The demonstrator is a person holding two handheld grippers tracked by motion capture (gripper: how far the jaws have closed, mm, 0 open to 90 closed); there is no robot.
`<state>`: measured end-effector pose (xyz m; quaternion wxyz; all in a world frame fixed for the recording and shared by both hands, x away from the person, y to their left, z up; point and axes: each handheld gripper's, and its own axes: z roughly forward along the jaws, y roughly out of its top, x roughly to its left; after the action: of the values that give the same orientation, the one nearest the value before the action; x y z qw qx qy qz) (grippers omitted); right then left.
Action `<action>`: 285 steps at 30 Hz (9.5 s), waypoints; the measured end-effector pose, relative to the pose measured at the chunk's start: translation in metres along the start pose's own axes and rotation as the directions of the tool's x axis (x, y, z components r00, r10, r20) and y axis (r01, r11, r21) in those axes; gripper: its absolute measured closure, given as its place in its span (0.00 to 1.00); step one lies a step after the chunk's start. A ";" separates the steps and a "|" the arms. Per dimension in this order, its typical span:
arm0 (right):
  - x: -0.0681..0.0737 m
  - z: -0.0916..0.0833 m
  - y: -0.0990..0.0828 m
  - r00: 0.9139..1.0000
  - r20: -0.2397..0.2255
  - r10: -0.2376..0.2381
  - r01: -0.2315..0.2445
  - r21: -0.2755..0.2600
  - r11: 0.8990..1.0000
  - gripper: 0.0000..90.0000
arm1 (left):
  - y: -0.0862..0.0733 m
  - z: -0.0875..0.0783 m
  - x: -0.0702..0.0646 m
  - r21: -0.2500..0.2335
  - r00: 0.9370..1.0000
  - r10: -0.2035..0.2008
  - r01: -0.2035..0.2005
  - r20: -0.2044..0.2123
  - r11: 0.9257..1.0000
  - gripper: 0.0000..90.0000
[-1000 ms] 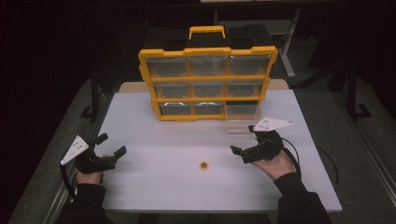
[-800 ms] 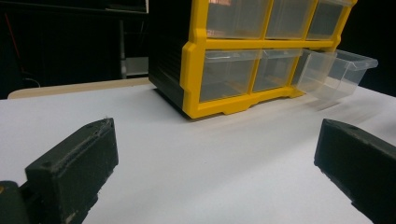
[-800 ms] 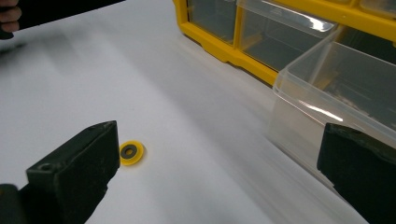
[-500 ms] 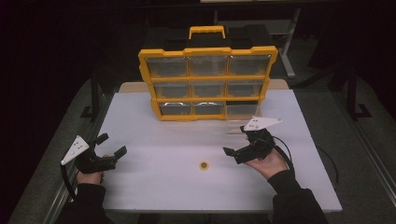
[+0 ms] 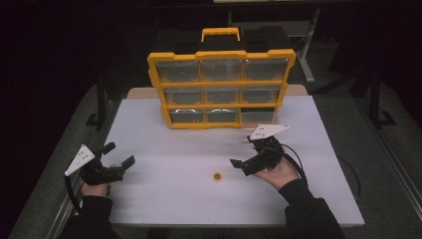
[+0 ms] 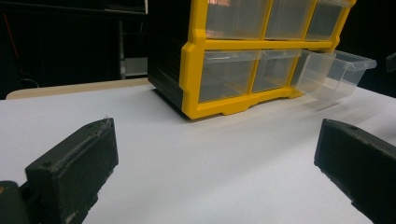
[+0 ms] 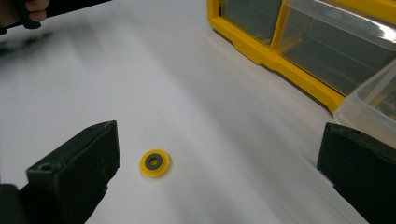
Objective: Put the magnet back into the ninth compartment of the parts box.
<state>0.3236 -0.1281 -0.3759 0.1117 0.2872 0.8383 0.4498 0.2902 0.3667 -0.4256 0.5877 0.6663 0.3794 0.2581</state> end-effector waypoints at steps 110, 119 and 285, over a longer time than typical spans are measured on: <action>0.038 0.093 -0.021 0.964 -0.186 -0.187 0.230 0.239 0.943 0.68 | -0.001 0.001 0.000 -0.001 1.000 -0.010 0.010 0.012 1.000 0.00; 0.036 0.087 -0.017 0.972 -0.176 -0.158 0.193 0.205 0.960 0.68 | -0.001 0.001 0.000 -0.002 1.000 -0.009 0.009 0.012 1.000 0.00; -0.080 -0.047 0.033 0.949 0.272 0.161 -0.155 -0.043 0.987 0.00 | -0.003 0.003 0.001 0.003 0.999 -0.030 0.030 0.017 1.000 0.00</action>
<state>0.3797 -0.1927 -0.3273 0.1937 0.4117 0.7841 0.4221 0.2926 0.3654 -0.4291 0.5937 0.6636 0.3847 0.2433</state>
